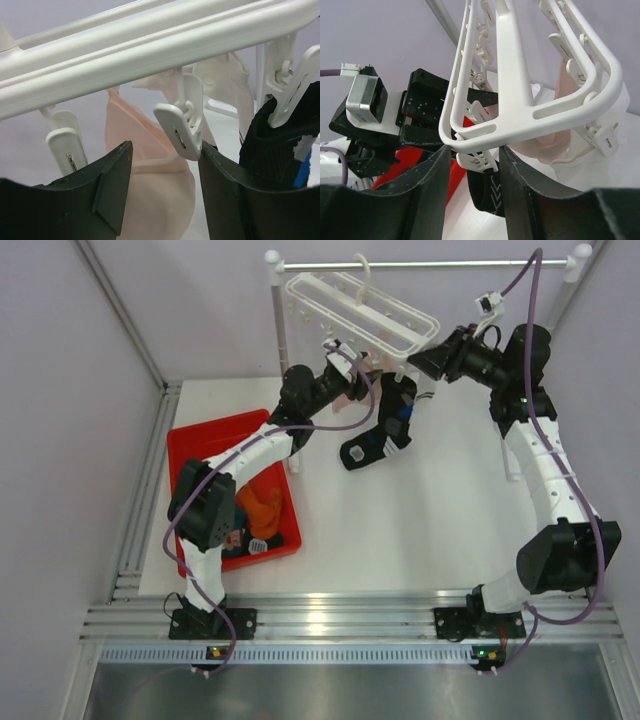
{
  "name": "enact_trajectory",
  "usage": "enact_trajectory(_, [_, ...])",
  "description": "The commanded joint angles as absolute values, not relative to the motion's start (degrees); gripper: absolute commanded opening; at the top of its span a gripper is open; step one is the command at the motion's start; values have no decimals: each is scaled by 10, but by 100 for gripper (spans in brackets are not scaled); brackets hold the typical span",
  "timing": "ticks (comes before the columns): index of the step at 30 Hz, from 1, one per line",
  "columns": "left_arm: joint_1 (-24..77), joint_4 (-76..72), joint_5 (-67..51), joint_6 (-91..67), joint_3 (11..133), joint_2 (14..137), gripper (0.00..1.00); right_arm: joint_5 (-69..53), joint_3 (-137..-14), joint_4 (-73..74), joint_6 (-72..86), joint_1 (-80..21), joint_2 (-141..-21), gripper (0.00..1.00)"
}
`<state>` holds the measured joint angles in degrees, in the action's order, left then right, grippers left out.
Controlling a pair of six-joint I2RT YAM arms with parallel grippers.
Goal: Clip the socks to the hanger
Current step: Open the clamp at the hanger.
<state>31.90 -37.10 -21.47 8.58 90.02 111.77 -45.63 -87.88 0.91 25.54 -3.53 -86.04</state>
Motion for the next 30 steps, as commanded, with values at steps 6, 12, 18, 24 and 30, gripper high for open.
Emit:
enact_trajectory(6, [318, -440, -250, 41, 919, 1105, 52, -457, -912, -16, 251, -25, -857, 42])
enact_trajectory(12, [318, -429, -282, 52, 907, 1091, 25, -454, -914, -19, 250, -25, -860, 42])
enact_trajectory(18, [318, -404, -345, 118, 890, 1057, 0, -439, -948, -10, 250, -18, -889, 42])
enact_trajectory(24, [321, -314, -417, 235, 901, 1034, 0, -432, -975, 32, 237, -10, -888, 48])
enact_trajectory(30, [328, -257, -421, 299, 925, 1030, 0, -423, -955, 65, 226, -4, -838, 57])
